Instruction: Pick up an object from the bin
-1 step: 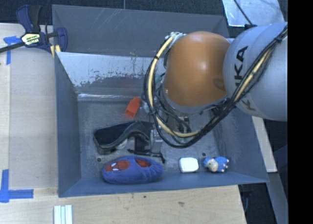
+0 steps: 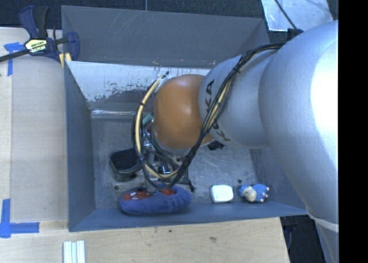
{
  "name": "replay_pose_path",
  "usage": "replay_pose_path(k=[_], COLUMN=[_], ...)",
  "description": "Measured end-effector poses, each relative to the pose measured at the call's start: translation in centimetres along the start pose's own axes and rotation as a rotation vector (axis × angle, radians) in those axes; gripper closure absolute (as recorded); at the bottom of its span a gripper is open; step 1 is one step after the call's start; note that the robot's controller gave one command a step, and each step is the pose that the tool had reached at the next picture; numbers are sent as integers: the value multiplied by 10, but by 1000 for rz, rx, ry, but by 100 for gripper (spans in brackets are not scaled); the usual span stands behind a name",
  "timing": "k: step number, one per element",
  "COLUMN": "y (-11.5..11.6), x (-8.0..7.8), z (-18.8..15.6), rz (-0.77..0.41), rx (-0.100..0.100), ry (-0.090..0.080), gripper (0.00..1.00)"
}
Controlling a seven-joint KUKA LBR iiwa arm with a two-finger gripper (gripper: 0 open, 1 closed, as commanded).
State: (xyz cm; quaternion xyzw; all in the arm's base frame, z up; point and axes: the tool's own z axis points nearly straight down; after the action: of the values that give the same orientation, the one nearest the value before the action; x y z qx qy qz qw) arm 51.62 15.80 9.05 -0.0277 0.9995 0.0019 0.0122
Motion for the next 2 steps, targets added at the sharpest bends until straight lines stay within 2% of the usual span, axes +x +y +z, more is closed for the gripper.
replay_pose_path(k=[1,2], y=[12,11], x=[-36,-34], z=[18,19], rz=[96,97], rx=[3,6], ry=[22,28], gripper=[0,100])
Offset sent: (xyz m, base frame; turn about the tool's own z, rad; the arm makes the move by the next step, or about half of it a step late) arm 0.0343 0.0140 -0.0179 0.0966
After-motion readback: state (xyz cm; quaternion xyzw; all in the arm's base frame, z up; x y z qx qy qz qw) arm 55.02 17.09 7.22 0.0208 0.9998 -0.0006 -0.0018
